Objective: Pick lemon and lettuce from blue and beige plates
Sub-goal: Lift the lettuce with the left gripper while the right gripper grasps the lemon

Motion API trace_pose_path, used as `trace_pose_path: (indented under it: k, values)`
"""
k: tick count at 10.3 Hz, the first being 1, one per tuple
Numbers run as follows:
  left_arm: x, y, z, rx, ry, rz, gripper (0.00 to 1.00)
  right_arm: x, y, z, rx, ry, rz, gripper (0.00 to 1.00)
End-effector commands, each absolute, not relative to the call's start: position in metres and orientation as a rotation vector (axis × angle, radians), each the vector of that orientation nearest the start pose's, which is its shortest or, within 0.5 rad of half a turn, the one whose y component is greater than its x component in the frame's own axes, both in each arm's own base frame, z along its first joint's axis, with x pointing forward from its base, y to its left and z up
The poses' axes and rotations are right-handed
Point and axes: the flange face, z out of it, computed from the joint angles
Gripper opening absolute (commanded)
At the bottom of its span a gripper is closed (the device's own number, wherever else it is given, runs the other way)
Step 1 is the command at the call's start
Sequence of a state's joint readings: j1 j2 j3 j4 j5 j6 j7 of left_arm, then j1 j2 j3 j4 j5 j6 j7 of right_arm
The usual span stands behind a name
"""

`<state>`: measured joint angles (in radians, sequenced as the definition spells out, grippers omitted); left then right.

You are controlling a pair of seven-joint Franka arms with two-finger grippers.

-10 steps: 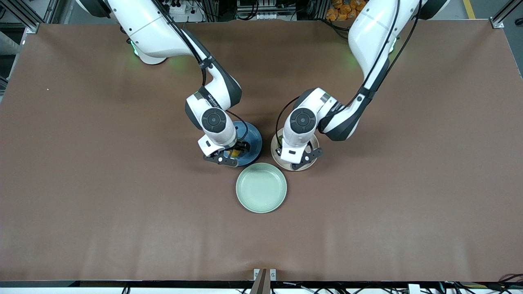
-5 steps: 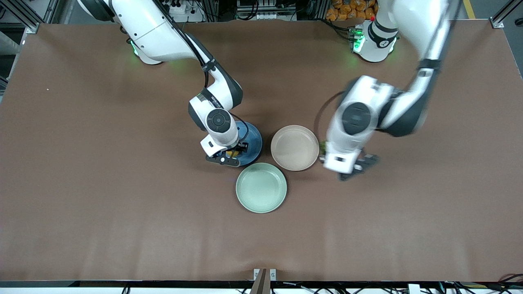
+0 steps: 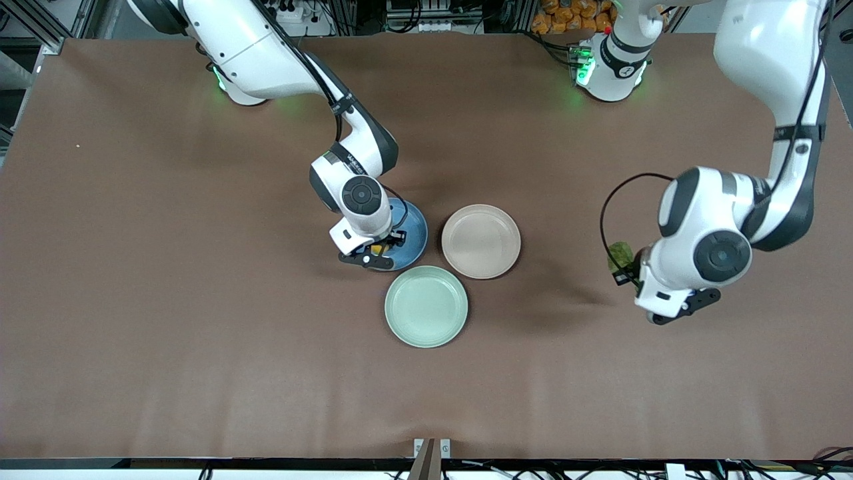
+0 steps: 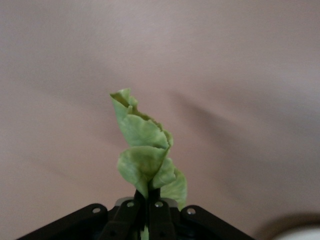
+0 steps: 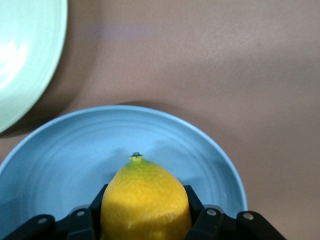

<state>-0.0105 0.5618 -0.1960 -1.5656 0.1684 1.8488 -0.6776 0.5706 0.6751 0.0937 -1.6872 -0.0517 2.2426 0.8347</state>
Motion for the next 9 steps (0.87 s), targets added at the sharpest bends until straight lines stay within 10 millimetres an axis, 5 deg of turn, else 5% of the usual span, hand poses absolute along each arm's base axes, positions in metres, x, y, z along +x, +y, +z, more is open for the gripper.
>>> trace_pose_path:
  k: [1,3,4,5,9]
  values:
    - [0.660,-0.103,0.263,-2.895,-0.595,0.370,0.00,0.542,0.389,0.243,-3.205,0.189,0.166,0.22]
    - [0.659,-0.099,0.244,-2.888,-0.602,0.403,0.07,0.556,0.356,0.267,-3.225,0.115,0.223,0.21]
    - [0.659,-0.098,0.244,-2.887,-0.602,0.403,0.80,0.564,0.332,0.285,-3.231,0.048,0.258,0.21]
    - [0.660,-0.096,0.247,-2.888,-0.610,0.397,1.00,0.571,0.310,0.297,-3.234,-0.007,0.287,0.20]
    - [0.676,-0.068,0.293,-2.904,-0.649,0.292,1.00,0.592,0.208,0.313,-3.247,-0.149,0.333,0.16]
